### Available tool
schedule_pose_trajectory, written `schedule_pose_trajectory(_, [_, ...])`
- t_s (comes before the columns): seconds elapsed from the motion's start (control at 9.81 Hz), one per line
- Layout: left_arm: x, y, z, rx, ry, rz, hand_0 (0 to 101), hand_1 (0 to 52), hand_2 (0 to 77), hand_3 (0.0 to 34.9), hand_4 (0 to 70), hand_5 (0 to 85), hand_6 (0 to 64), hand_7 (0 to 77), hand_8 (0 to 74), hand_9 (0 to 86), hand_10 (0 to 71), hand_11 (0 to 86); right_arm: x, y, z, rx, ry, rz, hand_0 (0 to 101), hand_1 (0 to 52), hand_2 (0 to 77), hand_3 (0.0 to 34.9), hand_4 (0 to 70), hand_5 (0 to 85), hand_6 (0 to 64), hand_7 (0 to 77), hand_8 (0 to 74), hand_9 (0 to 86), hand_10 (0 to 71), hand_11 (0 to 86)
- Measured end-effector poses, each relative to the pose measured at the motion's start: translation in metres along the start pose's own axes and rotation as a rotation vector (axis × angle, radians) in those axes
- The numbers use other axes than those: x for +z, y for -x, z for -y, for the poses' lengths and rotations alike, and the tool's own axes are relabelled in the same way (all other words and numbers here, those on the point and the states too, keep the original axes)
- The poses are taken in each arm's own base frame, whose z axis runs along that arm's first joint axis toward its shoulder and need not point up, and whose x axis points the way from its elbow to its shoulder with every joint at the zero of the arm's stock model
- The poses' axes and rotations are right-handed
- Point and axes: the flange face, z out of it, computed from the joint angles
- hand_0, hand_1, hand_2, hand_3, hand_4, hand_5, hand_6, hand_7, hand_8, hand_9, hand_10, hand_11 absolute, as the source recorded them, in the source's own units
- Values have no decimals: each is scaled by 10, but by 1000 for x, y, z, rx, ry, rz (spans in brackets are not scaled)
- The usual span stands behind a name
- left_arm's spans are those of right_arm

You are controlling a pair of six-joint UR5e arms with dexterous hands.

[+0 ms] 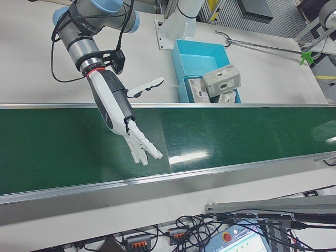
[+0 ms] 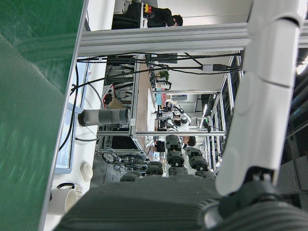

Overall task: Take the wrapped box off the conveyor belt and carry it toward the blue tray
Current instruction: 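Move the right hand down toward the conveyor belt, fingers open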

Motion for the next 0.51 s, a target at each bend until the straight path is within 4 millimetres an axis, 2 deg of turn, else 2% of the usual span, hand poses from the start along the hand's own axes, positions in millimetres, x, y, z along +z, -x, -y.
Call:
schedule_pose_trajectory(0.2, [0,0,0,0,0,0,0,0,11,0,0,5,5,5,5,5,5,5,0,-5,1,0,0,-8,465,104,22,0,76,38,38,87,33,16,0,11])
schedule_pose_trajectory(0.31, [0,0,0,0,0,0,0,0,11,0,0,11,5,5,5,5,5,5,2,-10,0,-2,3,-16,463,76,22,0,65,38,38,87,33,16,0,16])
schedule_pose_trajectory(0.51, [0,0,0,0,0,0,0,0,11,0,0,11,5,5,5,5,5,5,15,-18,-15,-18,30,-23,461,93,16,0,65,38,38,87,33,16,0,11])
